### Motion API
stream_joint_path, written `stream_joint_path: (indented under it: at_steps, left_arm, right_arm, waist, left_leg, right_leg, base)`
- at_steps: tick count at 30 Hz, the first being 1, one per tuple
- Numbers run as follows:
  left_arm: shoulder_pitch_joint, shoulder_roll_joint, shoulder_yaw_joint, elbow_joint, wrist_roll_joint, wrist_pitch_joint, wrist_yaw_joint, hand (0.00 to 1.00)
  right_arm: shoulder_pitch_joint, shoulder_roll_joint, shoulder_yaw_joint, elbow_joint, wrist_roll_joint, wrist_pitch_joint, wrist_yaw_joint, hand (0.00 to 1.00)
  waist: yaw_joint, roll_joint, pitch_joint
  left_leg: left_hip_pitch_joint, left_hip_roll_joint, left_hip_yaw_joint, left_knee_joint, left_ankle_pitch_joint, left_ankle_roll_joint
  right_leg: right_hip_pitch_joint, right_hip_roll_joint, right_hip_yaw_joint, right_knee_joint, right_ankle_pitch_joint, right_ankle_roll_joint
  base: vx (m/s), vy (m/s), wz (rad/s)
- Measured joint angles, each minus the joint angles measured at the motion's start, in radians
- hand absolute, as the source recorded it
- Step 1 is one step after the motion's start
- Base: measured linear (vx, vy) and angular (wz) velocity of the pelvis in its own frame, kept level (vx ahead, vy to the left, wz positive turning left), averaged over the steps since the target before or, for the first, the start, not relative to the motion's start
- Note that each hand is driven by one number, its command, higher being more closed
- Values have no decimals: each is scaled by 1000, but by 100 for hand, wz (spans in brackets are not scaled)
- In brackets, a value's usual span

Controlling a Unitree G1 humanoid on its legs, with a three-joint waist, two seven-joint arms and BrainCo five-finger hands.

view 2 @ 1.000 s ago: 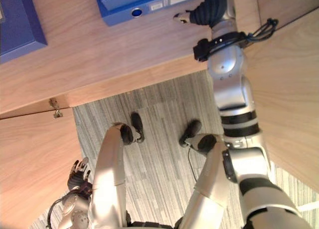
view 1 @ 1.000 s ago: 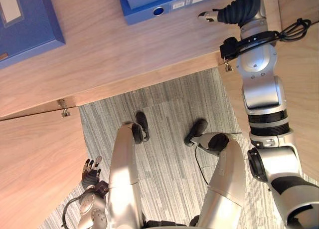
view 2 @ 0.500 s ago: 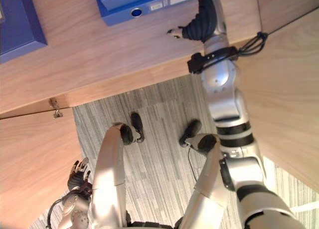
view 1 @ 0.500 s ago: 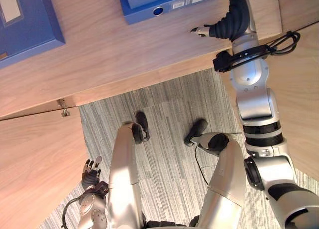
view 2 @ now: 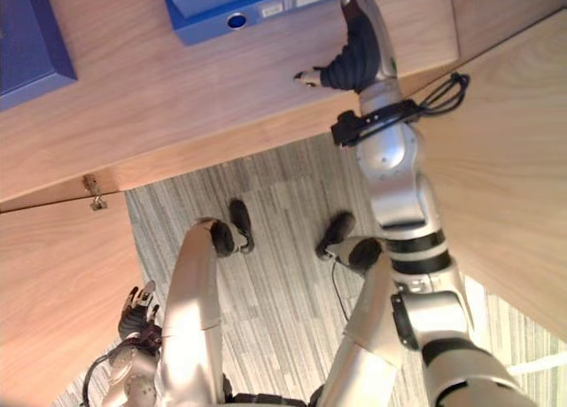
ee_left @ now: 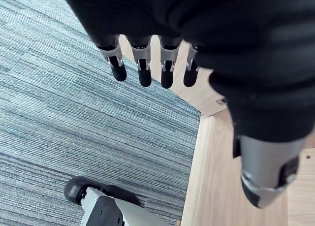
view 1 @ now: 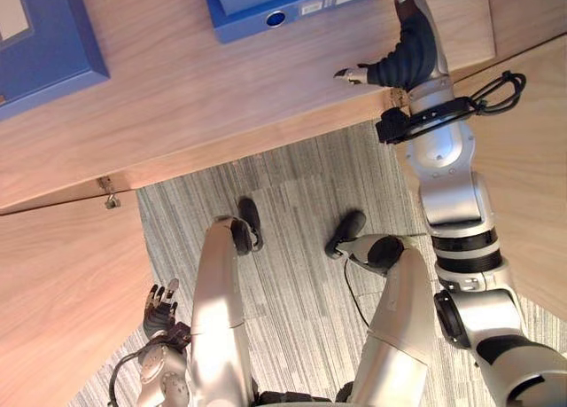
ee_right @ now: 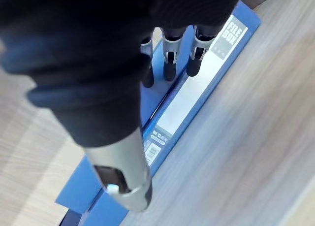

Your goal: Walk over to the cabinet, pick up the folder, carry it to the office cabinet, place the folder inside the office cabinet, then close the office cabinet door

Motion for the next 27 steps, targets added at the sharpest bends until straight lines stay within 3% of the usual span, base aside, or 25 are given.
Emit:
stream_joint_path:
  at_steps: [3,10,12,15,17,18,21,27]
  left_arm:
    - [0,1,2,0,1,0,3,0]
    - [2,2,10,-9,22,2,2,0]
    - [7,0,9,5,23,6,-3,0]
    - [28,2,9,33,27,7,-19,0]
    - [42,4,10,54,32,7,-30,0]
    - [53,11,9,81,38,8,-42,0]
    - [55,33,2,172,92,8,-52,0]
    - [38,45,-6,351,206,6,-57,0]
  right_arm:
    - [81,7,-4,-17,2,0,-6,0]
    - [432,128,-53,-58,61,-2,-13,0]
    - [579,177,-78,-47,84,-3,-11,0]
    - [671,230,-85,64,117,-29,-2,0]
    - [721,259,-85,146,117,-37,5,0]
    - [770,296,-85,257,119,-41,20,0]
    - [820,358,-77,486,155,-61,43,0]
    - [838,405,-135,919,205,-109,60,0]
  waist:
    - [-1,-6,4]
    - [-25,-17,9]
    - [-31,-23,6]
    - [-49,-42,-8]
    - [-55,-52,-42]
    - [-55,-70,-79]
    - [-56,-82,-161]
    - [-66,-71,-306]
  left_leg:
    - [38,6,0,-4,-6,3]
    - [226,6,15,-117,-7,-11]
    - [361,9,34,-208,10,-6]
    - [532,12,70,-318,22,-10]
    - [607,12,83,-383,33,-13]
    - [701,9,106,-469,54,-20]
    - [864,-4,134,-633,102,-33]
    - [1096,-32,193,-937,215,-70]
  right_leg:
    - [39,10,-1,-11,2,-4]
    - [242,41,-34,-146,27,2]
    - [380,62,-62,-255,61,-12]
    - [538,97,-68,-383,99,-4]
    - [615,117,-79,-462,121,0]
    - [703,139,-87,-554,149,6]
    - [862,182,-103,-733,202,17]
    - [1088,274,-108,-1086,340,24]
  base:
    - [14,7,-8]
    - [43,35,-5]
    - [123,45,-12]
    - [143,52,-20]
    - [128,34,-11]
    - [122,24,-11]
    - [170,2,-9]
    - [164,-42,-13]
